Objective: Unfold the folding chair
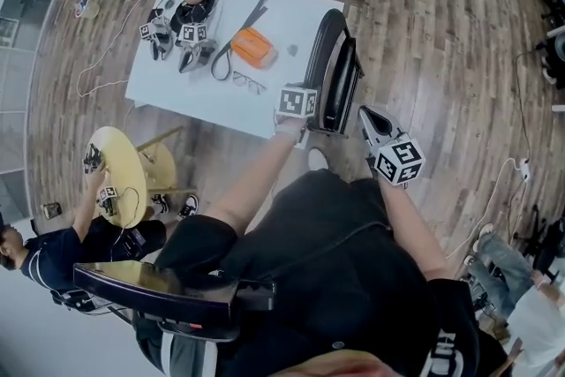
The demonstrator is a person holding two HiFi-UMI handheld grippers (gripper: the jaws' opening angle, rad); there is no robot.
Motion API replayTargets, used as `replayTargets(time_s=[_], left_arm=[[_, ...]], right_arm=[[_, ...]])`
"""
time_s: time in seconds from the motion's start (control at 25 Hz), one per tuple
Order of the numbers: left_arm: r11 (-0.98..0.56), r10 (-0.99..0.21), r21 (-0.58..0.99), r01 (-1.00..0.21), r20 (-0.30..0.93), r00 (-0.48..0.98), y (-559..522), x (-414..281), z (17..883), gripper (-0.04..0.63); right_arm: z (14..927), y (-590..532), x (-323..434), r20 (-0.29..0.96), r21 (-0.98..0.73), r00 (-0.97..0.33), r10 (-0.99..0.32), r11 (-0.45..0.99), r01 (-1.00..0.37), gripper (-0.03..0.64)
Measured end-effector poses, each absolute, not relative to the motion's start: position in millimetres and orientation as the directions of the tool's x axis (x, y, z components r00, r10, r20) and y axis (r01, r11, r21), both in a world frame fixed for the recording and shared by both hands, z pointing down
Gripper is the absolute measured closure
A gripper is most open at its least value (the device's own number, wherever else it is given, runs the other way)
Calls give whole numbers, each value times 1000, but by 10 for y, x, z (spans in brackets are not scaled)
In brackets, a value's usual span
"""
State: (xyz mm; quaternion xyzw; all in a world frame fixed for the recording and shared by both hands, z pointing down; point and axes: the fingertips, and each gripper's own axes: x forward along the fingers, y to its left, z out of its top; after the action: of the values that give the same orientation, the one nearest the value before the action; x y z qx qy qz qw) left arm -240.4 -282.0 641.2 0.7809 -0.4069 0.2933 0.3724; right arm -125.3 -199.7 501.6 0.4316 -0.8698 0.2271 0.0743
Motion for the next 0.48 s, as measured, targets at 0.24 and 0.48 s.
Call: replayTargets(time_s=[0.24,0.48], left_arm=[[-402,-419,345,-848,754,505,-2739,-2155,6308,486],[-407,-426,327,-853,758,494,-2573,-1695,6207,488]], right_arm=[[5556,-2004,-1021,433,-407,-576,-694,419,-811,607],[6344,-2096,-754,561,-423,-536,-631,338,-841,605]])
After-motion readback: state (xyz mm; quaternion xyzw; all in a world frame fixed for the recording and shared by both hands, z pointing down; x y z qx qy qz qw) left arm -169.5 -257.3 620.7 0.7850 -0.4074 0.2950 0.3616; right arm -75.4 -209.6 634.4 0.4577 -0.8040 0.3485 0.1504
